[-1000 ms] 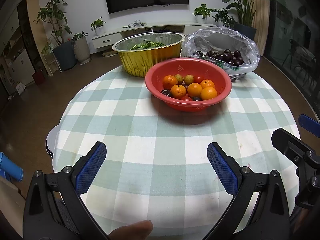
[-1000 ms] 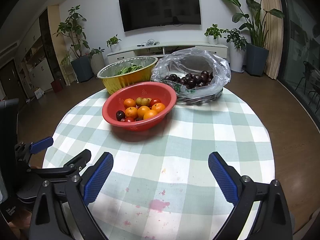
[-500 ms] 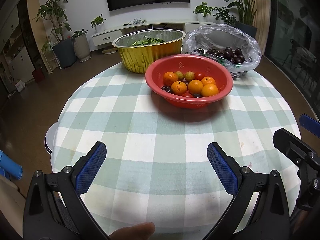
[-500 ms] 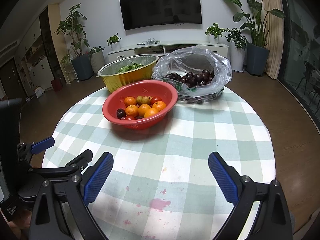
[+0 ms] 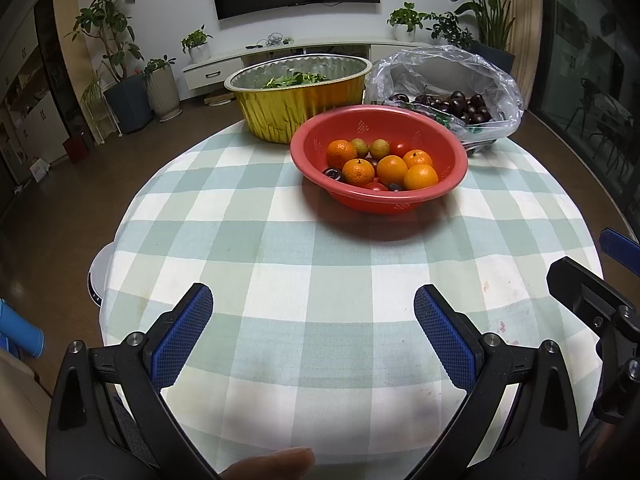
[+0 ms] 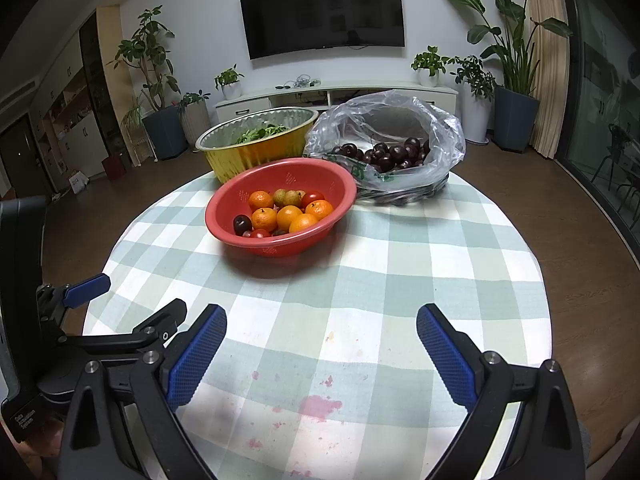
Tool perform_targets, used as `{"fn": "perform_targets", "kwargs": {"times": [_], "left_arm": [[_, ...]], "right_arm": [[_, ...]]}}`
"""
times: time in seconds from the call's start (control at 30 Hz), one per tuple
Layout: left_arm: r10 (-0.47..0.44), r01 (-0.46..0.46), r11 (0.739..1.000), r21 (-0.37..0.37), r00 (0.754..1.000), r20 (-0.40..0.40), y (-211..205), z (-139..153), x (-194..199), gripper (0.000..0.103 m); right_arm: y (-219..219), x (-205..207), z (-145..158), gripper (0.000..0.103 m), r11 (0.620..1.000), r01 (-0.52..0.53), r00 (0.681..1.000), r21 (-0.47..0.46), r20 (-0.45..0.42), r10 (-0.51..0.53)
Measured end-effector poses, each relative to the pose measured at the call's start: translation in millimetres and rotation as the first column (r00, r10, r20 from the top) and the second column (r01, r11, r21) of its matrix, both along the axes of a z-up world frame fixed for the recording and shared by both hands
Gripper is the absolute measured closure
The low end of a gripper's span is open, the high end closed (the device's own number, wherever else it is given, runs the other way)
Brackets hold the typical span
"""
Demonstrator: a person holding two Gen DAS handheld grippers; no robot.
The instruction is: Organize fruits
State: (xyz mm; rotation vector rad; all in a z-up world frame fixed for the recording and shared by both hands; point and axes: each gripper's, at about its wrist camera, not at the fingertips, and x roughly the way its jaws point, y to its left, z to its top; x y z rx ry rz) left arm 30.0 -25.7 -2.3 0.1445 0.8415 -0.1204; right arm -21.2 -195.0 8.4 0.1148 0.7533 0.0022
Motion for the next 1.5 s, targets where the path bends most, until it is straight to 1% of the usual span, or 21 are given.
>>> {"fn": "perform_targets", "kwargs": {"times": [0.3, 1.5], "left_arm": [[0.002, -0.002, 1.0, 0.0, 1.0, -0.002, 1.1, -4.5, -1.3, 0.001], [0.004, -0.004, 1.0, 0.001, 1.0, -0.006, 0.9, -5.4, -0.8, 0.001]], "right_arm": [[0.0, 0.0, 0.6, 0.005, 1.0, 0.0, 1.0, 0.0, 0.0, 0.0], [0.3, -0.7, 1.4, 0.005, 1.0, 0.001, 1.0, 0.001, -0.006, -0.001]]}}
